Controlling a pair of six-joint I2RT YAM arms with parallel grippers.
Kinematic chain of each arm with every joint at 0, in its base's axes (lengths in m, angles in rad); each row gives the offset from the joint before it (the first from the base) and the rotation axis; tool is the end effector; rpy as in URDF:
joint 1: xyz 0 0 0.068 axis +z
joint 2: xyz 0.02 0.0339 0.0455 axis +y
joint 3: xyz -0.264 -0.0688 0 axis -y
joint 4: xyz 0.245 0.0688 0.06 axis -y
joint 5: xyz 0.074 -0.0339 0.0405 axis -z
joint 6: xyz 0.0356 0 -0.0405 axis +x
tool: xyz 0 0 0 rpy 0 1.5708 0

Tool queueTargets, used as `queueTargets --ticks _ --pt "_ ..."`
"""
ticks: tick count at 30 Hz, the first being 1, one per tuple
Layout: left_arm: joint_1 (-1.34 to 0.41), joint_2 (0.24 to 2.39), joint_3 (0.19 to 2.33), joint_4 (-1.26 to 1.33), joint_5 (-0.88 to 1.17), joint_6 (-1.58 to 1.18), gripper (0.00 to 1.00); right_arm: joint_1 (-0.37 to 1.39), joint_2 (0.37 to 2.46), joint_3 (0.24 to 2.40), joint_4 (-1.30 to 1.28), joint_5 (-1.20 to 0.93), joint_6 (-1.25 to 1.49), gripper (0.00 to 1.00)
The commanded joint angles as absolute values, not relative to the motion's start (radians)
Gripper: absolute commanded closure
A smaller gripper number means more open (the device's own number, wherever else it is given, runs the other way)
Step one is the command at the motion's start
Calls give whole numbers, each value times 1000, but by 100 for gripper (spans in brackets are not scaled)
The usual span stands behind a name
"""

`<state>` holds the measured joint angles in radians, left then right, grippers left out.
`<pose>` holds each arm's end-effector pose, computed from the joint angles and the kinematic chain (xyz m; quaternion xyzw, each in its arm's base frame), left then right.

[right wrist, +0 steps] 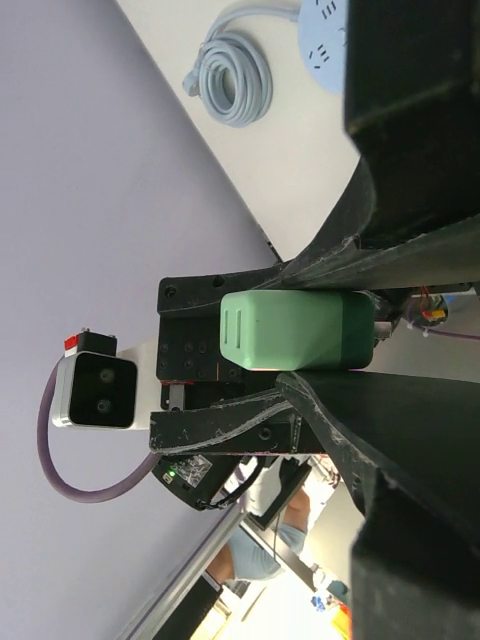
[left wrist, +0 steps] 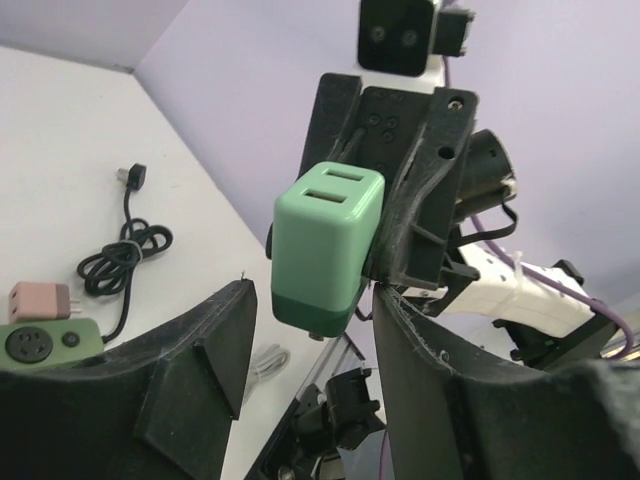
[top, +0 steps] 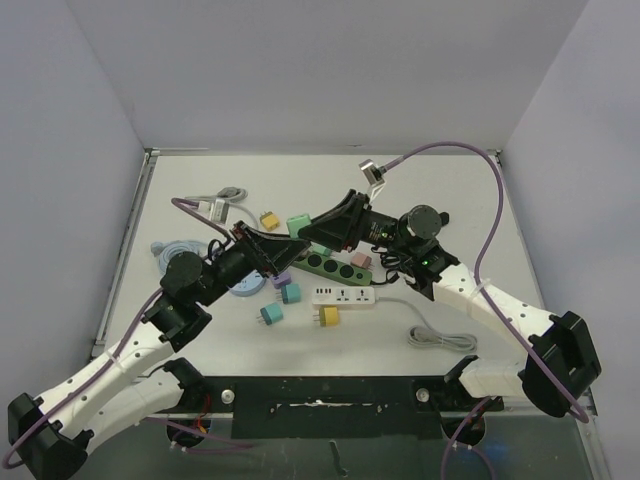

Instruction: Insert the plug

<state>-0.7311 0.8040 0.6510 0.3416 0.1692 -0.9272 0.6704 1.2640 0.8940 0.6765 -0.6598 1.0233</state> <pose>0.1414 -0.1348 0.3460 0.0026 0.6384 -0.6025 0.4789 0.2119 0.1959 0.3633 -0.1592 0.5962 0.6986 0.3621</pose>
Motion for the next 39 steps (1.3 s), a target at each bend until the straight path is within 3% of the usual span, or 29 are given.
queueTargets --ticks 1,4,8,11,16,21,27,39 --pt "-726 769 661 487 192 -954 53 676 1229 894 837 -694 1097 73" --pt "-726 751 626 506 169 -953 57 676 1227 896 835 -707 1100 73" --pt "-726 752 626 513 163 -935 75 677 1231 900 834 -726 1104 72" --pt "-724 757 634 501 179 -895 84 677 1234 912 816 -743 1097 67" --pt "-723 748 696 355 219 -720 88 660 1201 962 599 -780 955 40" --pt "-723 732 801 54 278 -457 89 629 1155 1050 276 -817 650 28" --pt "-721 761 864 -104 508 -265 89 624 1231 1252 -168 -941 241 28" --pt "-721 826 889 -176 565 -204 90 648 1365 1431 -605 -1011 -164 30"
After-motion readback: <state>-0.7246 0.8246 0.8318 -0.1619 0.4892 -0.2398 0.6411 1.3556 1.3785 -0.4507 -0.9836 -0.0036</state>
